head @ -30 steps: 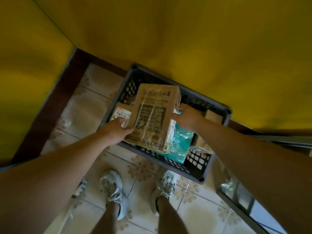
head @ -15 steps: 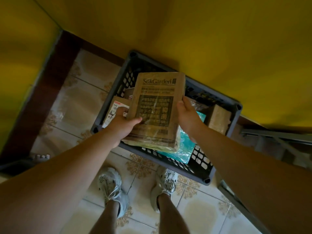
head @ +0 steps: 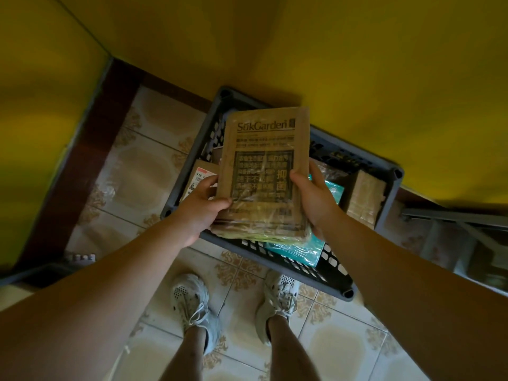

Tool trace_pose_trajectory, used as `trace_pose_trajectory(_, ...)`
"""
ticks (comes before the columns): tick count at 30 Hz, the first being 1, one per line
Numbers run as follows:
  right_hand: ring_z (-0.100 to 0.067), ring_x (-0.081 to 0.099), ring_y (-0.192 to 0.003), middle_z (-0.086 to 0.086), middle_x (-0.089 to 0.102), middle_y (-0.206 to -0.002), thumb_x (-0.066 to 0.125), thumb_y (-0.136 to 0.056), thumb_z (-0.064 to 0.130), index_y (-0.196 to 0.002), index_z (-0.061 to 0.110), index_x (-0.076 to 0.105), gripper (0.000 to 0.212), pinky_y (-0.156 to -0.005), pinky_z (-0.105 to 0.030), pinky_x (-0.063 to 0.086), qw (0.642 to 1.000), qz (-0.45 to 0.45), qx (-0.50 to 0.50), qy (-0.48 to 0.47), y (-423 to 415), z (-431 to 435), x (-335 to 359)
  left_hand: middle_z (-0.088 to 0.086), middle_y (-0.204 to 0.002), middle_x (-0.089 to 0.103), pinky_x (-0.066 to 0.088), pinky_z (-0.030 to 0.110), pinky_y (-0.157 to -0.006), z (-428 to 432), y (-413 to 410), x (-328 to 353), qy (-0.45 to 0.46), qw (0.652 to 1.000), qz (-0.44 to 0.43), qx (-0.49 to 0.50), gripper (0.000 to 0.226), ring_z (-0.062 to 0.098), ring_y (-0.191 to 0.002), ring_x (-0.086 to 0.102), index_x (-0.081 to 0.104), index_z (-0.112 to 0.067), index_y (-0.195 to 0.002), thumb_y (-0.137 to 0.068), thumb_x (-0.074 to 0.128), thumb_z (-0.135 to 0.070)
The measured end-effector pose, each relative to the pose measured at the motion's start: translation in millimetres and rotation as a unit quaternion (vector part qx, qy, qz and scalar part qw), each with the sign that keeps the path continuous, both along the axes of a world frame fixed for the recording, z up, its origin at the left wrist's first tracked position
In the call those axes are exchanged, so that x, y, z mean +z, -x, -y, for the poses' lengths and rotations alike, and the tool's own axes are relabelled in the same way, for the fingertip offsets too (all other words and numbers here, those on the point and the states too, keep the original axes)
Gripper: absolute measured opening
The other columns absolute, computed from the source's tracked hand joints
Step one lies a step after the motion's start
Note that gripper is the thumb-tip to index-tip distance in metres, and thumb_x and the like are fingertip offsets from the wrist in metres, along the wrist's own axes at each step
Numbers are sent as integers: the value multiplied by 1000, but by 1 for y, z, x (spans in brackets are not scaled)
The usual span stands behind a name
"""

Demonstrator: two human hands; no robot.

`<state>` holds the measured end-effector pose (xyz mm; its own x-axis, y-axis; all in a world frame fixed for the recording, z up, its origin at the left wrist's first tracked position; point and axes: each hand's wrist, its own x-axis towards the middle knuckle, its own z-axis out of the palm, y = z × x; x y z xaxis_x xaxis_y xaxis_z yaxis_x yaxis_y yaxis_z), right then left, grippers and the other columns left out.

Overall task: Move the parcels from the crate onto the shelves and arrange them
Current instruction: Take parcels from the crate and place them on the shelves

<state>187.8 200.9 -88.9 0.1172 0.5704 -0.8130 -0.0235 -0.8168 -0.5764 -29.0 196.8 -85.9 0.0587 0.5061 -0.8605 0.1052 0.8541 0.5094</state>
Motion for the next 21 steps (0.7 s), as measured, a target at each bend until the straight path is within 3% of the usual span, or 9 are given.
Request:
trace_pose_trajectory(3,-19,69,-104,-5,62,-132,63,-94,35,-152,36,32,65,-78,-33,59,1000,-22,-2,-6,-4,0,-1,2,-118,65,54,43,-85,0,2,3,8,999,21,30,45,23,-102,66,48,-33,-132,-95,56,-8)
trace_pose_trajectory(9,-22,69,-105,-10,62,-133,63,-96,25,-151,31,38,61,-68,-26,59,998,-16,-44,-38,-3,7,4,7,-115,66,53,44,-89,0,3,6,-8,1000,16,13,47,25,-103,65,46,-33,-134,-94,59,-11)
trace_pose_trajectory(13,-20,67,-105,-7,59,-134,67,-92,35,-154,36,26,75,-82,-32,56,997,9,-38,-61,2,13,5,5,-118,66,50,45,-96,-2,5,7,-26,999,21,-7,54,24,-107,64,46,-32,-140,-93,60,-9)
trace_pose_trajectory(18,-19,63,-110,-3,56,-134,60,-96,41,-154,33,27,67,-91,-36,53,997,33,-39,-66,6,18,13,-17,-109,58,42,16,-72,2,-1,14,-95,994,-16,-57,59,-4,-92,55,37,-36,-143,-95,57,-9)
trace_pose_trajectory(21,-24,56,-118,-6,50,-138,49,-97,54,-148,36,32,56,-97,-40,49,995,78,-31,-56,12,18,16,-11,-126,54,43,17,-81,6,-8,18,-115,987,-19,-108,57,2,-105,55,36,-35,-145,-96,59,-18)
